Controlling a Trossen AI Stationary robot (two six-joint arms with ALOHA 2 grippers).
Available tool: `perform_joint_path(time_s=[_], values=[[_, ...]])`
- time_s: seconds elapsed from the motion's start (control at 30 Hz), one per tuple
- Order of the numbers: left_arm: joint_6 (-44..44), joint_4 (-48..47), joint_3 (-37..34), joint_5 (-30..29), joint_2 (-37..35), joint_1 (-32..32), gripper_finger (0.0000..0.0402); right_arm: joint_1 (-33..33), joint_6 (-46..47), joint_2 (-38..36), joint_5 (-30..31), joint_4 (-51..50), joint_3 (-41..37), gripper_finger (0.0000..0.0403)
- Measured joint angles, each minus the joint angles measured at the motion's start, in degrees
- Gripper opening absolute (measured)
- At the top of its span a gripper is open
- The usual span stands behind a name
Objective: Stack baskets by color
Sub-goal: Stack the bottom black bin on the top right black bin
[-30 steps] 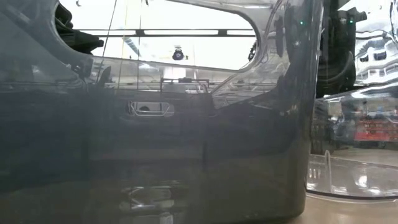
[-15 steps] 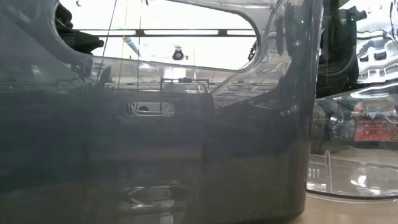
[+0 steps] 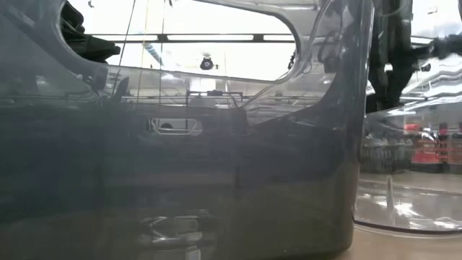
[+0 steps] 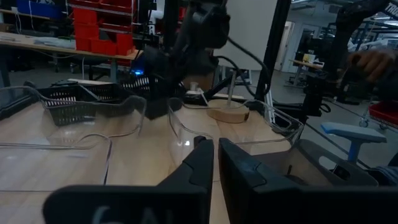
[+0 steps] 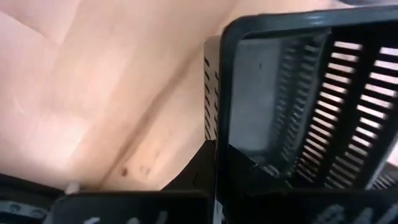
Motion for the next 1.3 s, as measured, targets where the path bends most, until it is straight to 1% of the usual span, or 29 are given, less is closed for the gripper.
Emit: perform_joint_path(time_s=[0.1,0.27,0.43,0.57,0.7,0.87,1.1,1.3], values=[[0.0,0.0,0.0,0.0,0.0,0.0,0.0036,0.1,2.1,0.0,3.0,-3.8,1.6,0.0011],[0.0,0.0,0.0,0.0,0.0,0.0,0.0032,-0.5,5.6,-1.8,6.4,-9.3,0.8,0.0009],[0.0,0.0,0.0,0.0,0.0,0.0,0.0026,-1.8,7.3,-7.4,7.6,-11.4,-2.6,0.0009],[0.0,0.0,0.0,0.0,0.0,0.0,0.0028,-3.1,6.9,-12.5,11.7,-13.0,-5.5,0.0009],[0.0,0.0,0.0,0.0,0.0,0.0,0.0033,-5.7,4.0,-16.0,14.0,-14.7,-8.5,0.0009],[0.0,0.0,0.0,0.0,0.0,0.0,0.0036,-9.2,-2.4,-16.7,15.9,-14.7,-11.9,0.0009],[0.0,0.0,0.0,0.0,0.0,0.0,0.0030,-13.4,-8.8,-16.2,19.2,-10.9,-16.2,0.0009],[0.0,0.0,0.0,0.0,0.0,0.0,0.0030,-14.7,-12.6,-16.2,18.3,-5.1,-20.0,0.0009]])
